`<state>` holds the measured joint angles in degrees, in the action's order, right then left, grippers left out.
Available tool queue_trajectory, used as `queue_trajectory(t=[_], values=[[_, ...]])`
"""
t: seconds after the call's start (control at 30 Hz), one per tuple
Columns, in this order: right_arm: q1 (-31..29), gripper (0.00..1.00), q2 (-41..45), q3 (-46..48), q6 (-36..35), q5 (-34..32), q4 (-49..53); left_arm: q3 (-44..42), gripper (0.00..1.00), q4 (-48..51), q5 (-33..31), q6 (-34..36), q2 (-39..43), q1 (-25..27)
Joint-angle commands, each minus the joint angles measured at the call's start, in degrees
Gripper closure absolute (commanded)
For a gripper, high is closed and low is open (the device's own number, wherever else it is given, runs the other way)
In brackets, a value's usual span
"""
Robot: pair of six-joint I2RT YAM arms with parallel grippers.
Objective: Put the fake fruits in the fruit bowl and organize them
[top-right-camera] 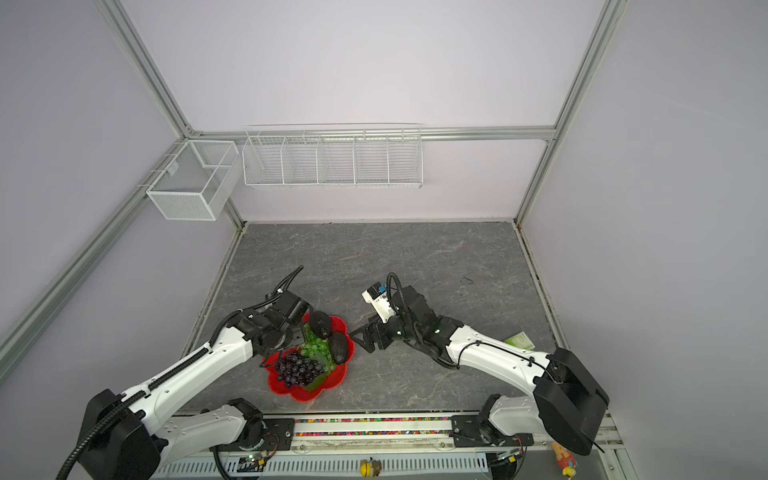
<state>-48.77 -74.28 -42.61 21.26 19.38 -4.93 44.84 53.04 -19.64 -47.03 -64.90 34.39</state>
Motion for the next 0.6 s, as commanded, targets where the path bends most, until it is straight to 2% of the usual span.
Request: queue_trajectory(t=[0.0,0.07,0.17,0.27,0.3,0.37,0.43,0.5,0.57], values=[[2.89,0.11,3.30,2.68,1.98,0.79,-2.56,2.71,0.33,1.90,-0.78,1.20,2.01,-0.29],[6.71,0.12,5.55,3.74,2.32,1.14,-1.03,3.73,0.32,-0.77,-1.51,4.26,3.29,-0.29],[13.69,0.11,10.14,3.98,0.13,-5.32,7.11,3.18,0.29,-10.64,-6.49,12.53,5.42,-0.29],[20.11,0.11,15.58,5.25,-3.09,-18.69,11.27,1.90,0.20,-23.05,-15.23,21.19,5.50,-0.99],[22.16,0.11,17.60,6.44,-4.42,-23.75,10.12,1.28,0.05,-26.76,-18.03,23.25,4.82,-2.09],[24.85,0.11,20.91,10.12,-7.59,-32.70,5.75,-0.97,0.01,-34.42,-22.25,26.14,3.29,-5.08],[27.08,0.11,22.32,13.43,-12.02,-39.96,1.09,-3.83,0.01,-42.28,-21.41,27.49,1.43,-9.72],[29.93,0.11,20.22,15.04,-15.87,-47.10,-1.35,-6.56,0.02,-49.36,-17.52,27.84,-1.17,-15.02],[34.03,0.11,16.86,15.61,-17.55,-47.58,-3.20,-8.00,0.02,-53.96,-16.34,29.18,-3.82,-17.80]])
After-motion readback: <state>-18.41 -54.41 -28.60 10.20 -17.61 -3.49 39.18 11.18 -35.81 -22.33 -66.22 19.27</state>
